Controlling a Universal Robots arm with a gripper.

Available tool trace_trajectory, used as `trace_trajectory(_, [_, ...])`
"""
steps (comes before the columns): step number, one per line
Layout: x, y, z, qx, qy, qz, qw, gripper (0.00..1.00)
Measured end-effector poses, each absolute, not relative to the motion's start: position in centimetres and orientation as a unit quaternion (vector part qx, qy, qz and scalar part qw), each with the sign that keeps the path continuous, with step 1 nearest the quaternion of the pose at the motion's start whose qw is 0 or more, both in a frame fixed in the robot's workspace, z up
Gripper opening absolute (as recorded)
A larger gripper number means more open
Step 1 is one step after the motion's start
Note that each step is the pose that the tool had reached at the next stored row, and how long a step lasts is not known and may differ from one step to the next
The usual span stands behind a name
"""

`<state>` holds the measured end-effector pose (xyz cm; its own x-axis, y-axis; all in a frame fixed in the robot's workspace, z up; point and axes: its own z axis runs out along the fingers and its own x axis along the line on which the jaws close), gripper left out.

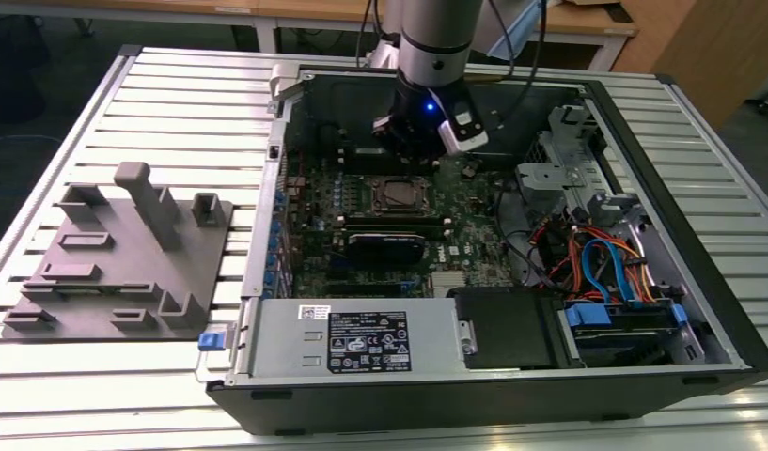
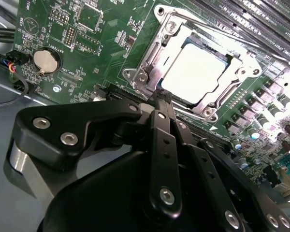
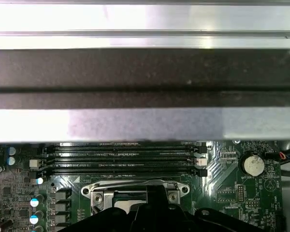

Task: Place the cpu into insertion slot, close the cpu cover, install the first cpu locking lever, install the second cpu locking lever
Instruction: 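Install the second cpu locking lever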

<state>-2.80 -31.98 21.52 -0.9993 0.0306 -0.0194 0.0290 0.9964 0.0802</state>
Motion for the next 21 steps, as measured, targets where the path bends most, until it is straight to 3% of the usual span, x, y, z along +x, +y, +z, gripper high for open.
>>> trace_trajectory(21, [-2.81,-33.0,21.38,0.015,0.999,0.031,0.01,0.1])
